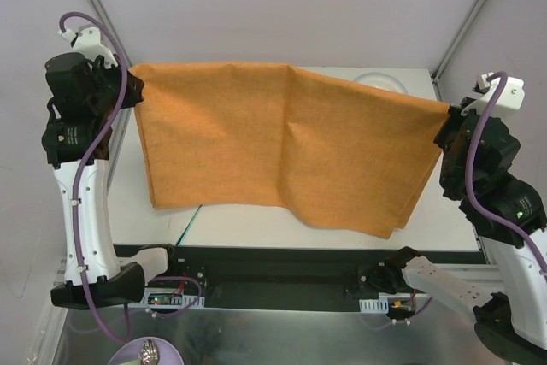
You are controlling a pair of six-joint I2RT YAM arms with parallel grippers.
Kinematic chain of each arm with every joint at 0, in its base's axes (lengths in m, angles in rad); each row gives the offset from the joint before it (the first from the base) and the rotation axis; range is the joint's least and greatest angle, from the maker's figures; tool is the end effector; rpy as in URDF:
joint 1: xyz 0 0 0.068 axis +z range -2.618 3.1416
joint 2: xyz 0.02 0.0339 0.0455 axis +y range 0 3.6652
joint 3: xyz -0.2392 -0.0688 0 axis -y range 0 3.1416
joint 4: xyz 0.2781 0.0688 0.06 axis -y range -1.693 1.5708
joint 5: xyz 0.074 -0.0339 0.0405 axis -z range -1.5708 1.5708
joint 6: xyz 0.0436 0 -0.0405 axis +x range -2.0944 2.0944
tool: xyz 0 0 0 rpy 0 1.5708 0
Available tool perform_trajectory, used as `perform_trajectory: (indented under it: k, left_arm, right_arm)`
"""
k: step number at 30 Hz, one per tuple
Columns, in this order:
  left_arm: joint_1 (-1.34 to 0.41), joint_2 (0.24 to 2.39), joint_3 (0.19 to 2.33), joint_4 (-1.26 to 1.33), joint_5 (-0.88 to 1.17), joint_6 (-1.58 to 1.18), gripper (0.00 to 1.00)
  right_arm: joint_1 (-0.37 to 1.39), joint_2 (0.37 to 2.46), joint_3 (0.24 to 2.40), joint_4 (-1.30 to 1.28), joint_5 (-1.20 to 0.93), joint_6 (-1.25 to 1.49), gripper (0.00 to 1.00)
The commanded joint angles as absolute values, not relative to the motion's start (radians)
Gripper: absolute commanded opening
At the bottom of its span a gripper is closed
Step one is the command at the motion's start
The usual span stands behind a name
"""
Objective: Set the dinner table for one person
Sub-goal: Flatten out the napkin at the center of the board.
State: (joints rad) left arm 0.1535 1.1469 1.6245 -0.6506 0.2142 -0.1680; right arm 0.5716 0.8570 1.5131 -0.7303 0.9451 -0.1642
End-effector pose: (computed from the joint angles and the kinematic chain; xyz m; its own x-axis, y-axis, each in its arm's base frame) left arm 0.2543 0.0300 0.4926 -0.1773 -0.1928 -0.9651 0.0283 0.9792 -0.2008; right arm 0.1423 0.0495 0.5041 -0.1208 -0.1916 -0.9740 0.3479 0.9108 -0.2223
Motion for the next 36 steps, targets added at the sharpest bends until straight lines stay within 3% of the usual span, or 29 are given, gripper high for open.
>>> perform_trajectory:
  k: [1,26,36]
  left_arm:
    - [0.172,1.086,1.703,-0.614,0.135,-0.132,0.00]
    - [0.173,0.824,1.713,-0.646,-0.121,-0.065,0.00]
    - [0.172,0.903,1.660,-0.617,-0.181,-0.051,0.00]
  right_arm:
    - [0.560,0.853,1.571,-0.632,1.005,-0.232,0.01]
    - [0.541,0.790,1.661,-0.540,1.052,-0.388,0.01]
    - [0.531,0.879,1.571,-0.436,1.085,-0.407,0.01]
